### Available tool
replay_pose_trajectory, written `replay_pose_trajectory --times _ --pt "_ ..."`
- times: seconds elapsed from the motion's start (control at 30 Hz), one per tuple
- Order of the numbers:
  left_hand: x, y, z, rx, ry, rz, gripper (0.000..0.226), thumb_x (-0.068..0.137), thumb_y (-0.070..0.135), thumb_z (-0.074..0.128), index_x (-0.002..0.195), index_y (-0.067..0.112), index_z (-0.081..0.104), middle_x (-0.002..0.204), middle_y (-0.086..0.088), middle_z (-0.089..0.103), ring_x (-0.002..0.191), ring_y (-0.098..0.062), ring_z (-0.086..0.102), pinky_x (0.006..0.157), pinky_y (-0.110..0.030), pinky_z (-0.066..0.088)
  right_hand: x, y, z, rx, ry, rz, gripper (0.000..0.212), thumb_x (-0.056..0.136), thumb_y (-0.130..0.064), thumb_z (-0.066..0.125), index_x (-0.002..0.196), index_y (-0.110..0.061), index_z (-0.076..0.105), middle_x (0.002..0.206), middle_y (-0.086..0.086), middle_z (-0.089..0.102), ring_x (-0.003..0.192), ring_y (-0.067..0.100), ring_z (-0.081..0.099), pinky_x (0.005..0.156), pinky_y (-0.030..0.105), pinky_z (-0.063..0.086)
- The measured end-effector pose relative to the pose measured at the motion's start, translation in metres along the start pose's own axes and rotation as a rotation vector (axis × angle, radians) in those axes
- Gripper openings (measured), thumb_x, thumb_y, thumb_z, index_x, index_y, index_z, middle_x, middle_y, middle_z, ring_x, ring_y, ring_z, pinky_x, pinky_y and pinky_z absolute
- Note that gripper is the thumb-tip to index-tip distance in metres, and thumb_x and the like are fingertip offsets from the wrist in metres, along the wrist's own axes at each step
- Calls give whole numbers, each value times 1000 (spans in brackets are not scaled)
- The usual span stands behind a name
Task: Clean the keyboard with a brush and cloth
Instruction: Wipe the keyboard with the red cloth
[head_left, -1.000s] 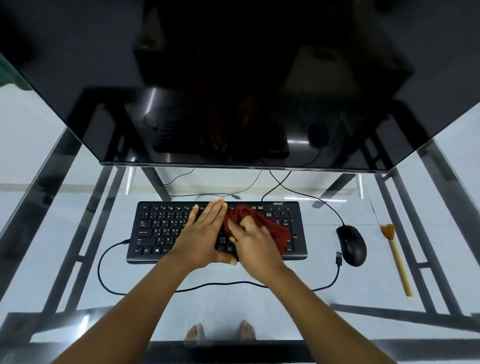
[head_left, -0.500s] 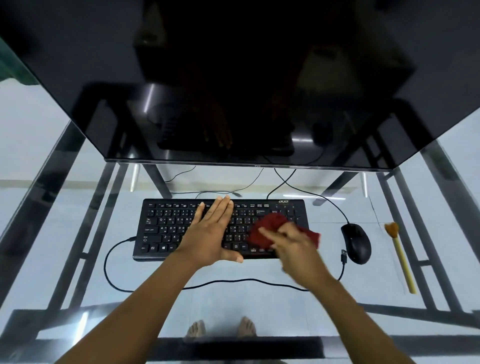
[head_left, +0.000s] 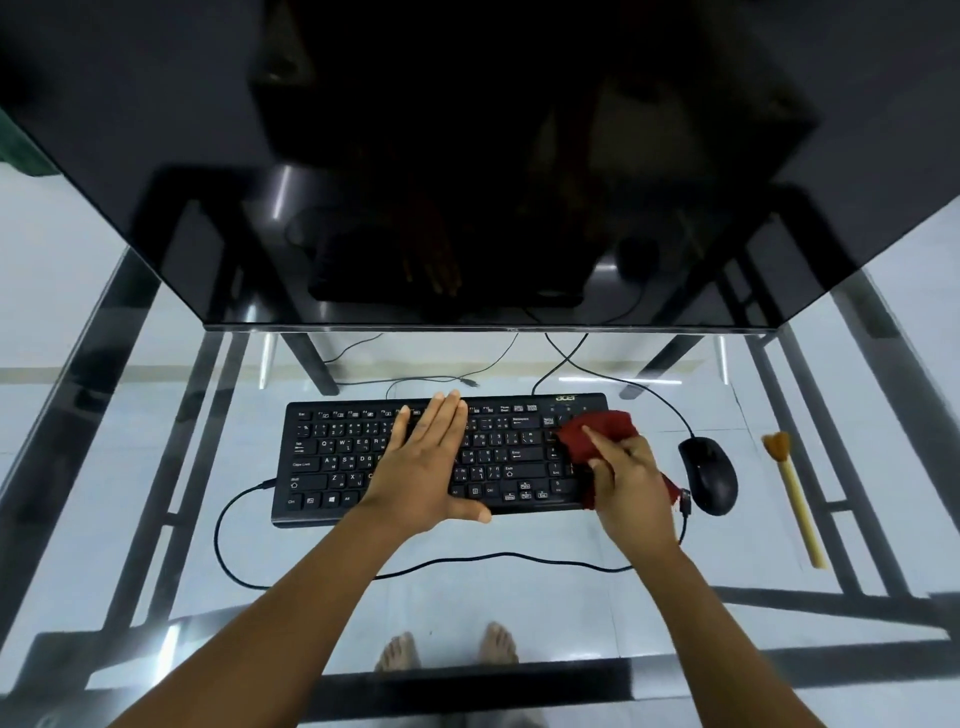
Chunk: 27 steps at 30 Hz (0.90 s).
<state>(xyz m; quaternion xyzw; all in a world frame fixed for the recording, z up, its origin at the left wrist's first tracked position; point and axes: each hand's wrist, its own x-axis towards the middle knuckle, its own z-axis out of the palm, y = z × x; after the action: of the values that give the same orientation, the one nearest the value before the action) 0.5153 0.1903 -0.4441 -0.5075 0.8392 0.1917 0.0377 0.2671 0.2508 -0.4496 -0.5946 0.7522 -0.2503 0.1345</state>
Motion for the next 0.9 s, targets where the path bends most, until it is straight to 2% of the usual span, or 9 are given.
replay_pose_trajectory --times 0.1,0.2,0.23,0.3,0.4,0.53,0.73,0.8,0.9 --pt "0 0 1 17 6 2 133 62 83 56 152 14 -14 158 2 -25 143 -11 -26 118 -45 -15 -11 -45 23 -44 -40 -115 35 84 -11 56 117 -16 68 90 10 57 65 27 61 63 41 56" --pt "0 -2 0 0 7 17 129 65 77 61 152 13 -10 159 1 -21 145 -12 -22 118 -42 -15 -18 -83 36 -82 -386 -464 39 81 -11 54 116 -25 66 98 4 54 82 20 63 71 34 50" --pt "1 -4 -2 -1 6 36 129 66 77 60 152 12 -10 159 0 -20 145 -12 -22 118 -42 -14 -8 -83 33 -78 -453 -476 40 84 -8 55 118 -26 65 101 2 52 85 16 61 74 31 49" --pt "-3 -12 -10 -9 -10 84 131 64 79 58 152 12 -12 158 0 -21 144 -11 -23 118 -40 -13 12 -66 22 -34 -389 -329 40 91 -9 56 126 -27 62 105 -1 50 86 12 59 80 24 48" --pt "-15 -37 -23 -34 27 58 131 64 80 58 152 15 -13 156 4 -24 143 -10 -24 118 -42 -14 35 -31 3 -98 -179 -67 37 96 -14 51 132 -20 57 114 13 53 95 28 60 91 34 49" --pt "-43 -82 -30 -15 36 -87 133 62 79 62 153 13 -10 160 0 -17 145 -12 -21 117 -47 -14 28 -51 17 -119 -86 40 35 96 -14 51 130 -14 58 110 18 54 87 36 62 87 39 52" --pt "-52 -98 -28 -23 -34 -59 132 65 75 64 152 11 -13 160 -4 -19 143 -12 -25 117 -45 -16 -2 -124 61 -104 -381 -474 41 90 -11 61 129 -25 60 107 7 56 77 21 59 73 36 56" --pt "-53 -99 -26 -41 -18 -56 132 65 74 65 152 12 -12 160 -3 -19 141 -10 -26 117 -44 -16 19 -120 61 -118 -317 -319 41 93 -10 56 131 -26 57 118 7 54 79 18 61 76 34 58" --pt "-55 -102 -22 -44 -8 -58 131 65 75 64 152 14 -12 160 0 -20 142 -9 -25 117 -43 -15 40 -113 63 -123 -92 94 34 96 -15 50 129 -19 58 128 15 51 84 33 67 85 44 57"
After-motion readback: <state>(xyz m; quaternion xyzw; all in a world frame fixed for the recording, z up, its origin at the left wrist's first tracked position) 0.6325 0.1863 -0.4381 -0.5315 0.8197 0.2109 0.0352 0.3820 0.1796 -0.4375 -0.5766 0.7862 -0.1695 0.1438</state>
